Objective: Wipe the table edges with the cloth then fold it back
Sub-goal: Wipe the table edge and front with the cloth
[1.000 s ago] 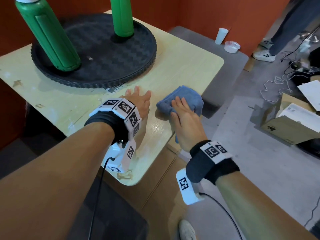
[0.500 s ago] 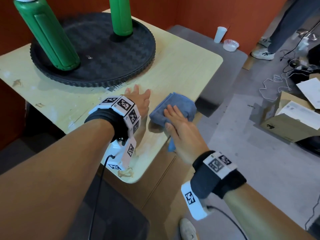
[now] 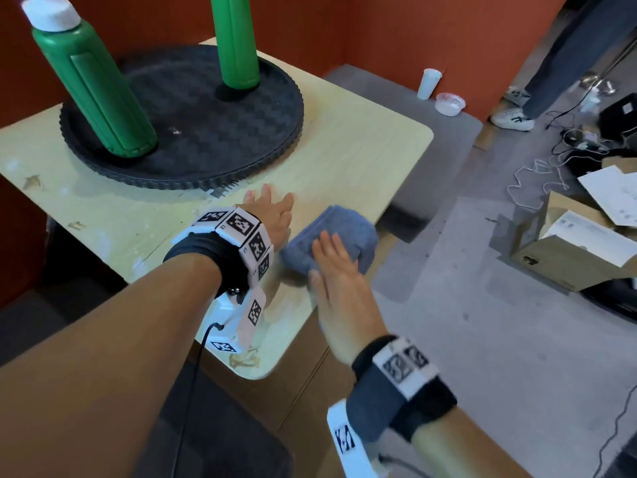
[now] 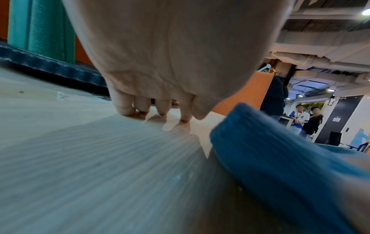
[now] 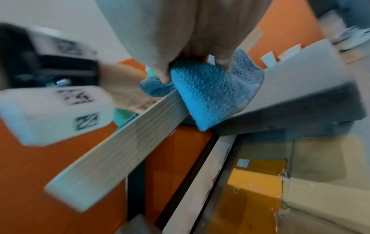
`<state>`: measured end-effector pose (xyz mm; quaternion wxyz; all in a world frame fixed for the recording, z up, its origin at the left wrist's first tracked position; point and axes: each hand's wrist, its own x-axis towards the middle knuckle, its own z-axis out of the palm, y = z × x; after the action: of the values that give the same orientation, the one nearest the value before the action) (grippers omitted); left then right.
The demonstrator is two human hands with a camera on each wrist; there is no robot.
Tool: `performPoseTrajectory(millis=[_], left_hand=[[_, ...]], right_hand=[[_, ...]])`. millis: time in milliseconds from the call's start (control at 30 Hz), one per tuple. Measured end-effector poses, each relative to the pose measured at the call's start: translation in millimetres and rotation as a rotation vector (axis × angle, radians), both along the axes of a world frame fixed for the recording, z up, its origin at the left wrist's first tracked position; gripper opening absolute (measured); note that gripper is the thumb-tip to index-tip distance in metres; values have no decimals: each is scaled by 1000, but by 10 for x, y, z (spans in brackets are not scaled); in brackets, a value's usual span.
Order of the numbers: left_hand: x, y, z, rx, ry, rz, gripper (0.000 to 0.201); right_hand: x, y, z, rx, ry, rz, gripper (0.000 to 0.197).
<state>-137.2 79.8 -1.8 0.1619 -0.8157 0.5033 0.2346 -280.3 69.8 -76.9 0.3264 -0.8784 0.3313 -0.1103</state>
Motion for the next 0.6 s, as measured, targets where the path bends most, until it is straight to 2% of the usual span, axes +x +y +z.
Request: performPoseTrajectory(millis=[100, 267, 400, 500, 600], left_hand=[[-9, 0, 12, 1, -5, -3, 48], [-12, -4, 10, -5, -6, 5, 49], [-23, 0, 14, -7, -5, 0, 48], [-20, 1, 8, -5, -11, -7, 48], [-5, -5, -13, -17, -6, 2, 48]], right_hand=[[-143, 156, 12, 80, -15, 66, 48], [62, -167, 54, 31, 2, -75, 47], [-47, -28, 44, 38, 24, 19, 47], [4, -296, 67, 11, 11, -33, 45], [25, -215, 69, 8, 25, -50, 47]])
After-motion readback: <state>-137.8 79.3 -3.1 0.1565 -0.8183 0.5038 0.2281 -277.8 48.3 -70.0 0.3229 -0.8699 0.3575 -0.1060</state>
